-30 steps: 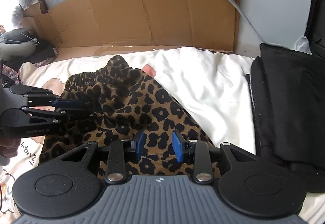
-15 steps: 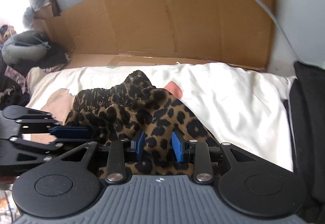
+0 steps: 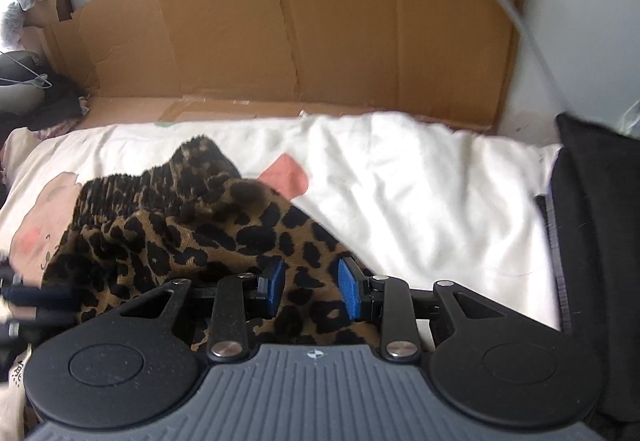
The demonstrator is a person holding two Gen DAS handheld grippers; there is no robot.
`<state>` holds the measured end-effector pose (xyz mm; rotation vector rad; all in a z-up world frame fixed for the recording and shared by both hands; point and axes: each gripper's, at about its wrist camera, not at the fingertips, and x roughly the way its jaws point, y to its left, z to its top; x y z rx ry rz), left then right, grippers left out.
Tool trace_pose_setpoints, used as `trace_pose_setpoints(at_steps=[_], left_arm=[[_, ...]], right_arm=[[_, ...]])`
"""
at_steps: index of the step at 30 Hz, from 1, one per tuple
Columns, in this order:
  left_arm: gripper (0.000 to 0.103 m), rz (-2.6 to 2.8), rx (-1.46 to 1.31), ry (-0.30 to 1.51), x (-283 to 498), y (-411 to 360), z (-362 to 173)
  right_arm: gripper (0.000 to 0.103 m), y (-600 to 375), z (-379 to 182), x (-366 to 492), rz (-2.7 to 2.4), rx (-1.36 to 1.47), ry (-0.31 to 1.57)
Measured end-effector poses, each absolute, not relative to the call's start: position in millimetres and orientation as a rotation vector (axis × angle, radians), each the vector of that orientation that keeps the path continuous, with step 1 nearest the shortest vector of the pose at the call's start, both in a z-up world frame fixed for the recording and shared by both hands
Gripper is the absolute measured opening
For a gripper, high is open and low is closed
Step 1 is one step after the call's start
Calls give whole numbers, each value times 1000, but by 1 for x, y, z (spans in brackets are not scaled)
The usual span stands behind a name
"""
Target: Fold clothes
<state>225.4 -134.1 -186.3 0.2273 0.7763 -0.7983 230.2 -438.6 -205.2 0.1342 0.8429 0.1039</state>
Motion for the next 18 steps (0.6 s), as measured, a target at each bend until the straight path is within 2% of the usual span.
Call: trace_pose_setpoints(at_steps=[12,18], left_arm=[[23,-897,351,825,198,-163,-206],[23,-891,348,841,185,-156,-194]], right_arm=[[37,-409,-193,170,258,97,879],[37,-393,-208,158,284,28,948]])
